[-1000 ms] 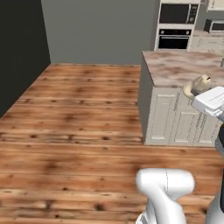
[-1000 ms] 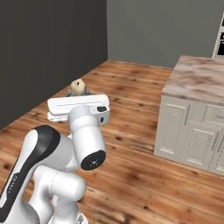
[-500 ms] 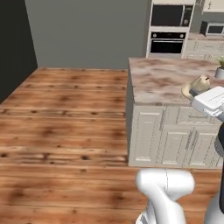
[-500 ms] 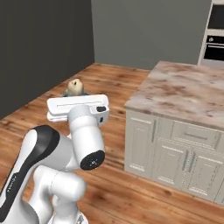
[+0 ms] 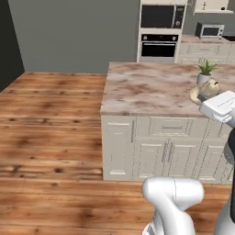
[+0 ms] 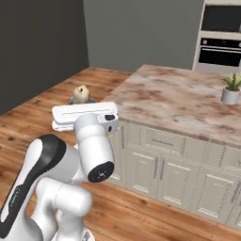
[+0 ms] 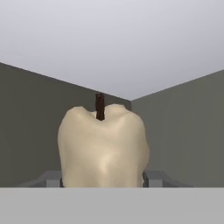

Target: Pick the candle and candle from the dining table and place them in the open cabinet. Close the cabinet after placing the objects.

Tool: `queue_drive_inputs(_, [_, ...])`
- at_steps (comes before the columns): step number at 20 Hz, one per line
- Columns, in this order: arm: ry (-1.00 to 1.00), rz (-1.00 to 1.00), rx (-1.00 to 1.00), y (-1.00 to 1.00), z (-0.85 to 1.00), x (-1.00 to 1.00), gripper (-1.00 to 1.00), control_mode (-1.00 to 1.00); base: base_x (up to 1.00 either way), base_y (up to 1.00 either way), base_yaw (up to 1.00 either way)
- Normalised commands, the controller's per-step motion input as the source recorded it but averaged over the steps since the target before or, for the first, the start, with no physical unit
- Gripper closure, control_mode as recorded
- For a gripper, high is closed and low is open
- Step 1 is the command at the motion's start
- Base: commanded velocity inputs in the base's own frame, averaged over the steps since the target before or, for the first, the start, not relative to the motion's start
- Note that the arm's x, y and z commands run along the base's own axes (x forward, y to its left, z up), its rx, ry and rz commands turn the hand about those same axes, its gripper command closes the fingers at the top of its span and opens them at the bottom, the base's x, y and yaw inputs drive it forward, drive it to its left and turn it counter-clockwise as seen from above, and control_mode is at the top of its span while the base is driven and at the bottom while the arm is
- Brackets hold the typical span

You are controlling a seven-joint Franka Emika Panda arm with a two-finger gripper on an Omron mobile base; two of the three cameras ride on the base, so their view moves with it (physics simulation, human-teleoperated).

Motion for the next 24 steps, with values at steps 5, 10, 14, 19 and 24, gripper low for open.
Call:
queue_drive_inputs(5, [0.0,0.0,0.0,0.0,0.0,0.0,1.0,1.0,-0.27,-1.0,0.0])
queue_drive_inputs(10, [0.0,0.0,0.0,0.0,0.0,0.0,1.0,1.0,0.4,-1.0,-0.01])
queue_drive_inputs(14, [0.0,0.0,0.0,0.0,0.0,0.0,1.0,1.0,0.71,-1.0,0.0])
queue_drive_inputs(19, [0.0,0.0,0.0,0.0,0.0,0.0,1.0,1.0,0.19,-1.0,0.0])
queue_drive_inputs(24, [0.0,0.0,0.0,0.0,0.0,0.0,1.0,1.0,-0.07,-1.0,0.0])
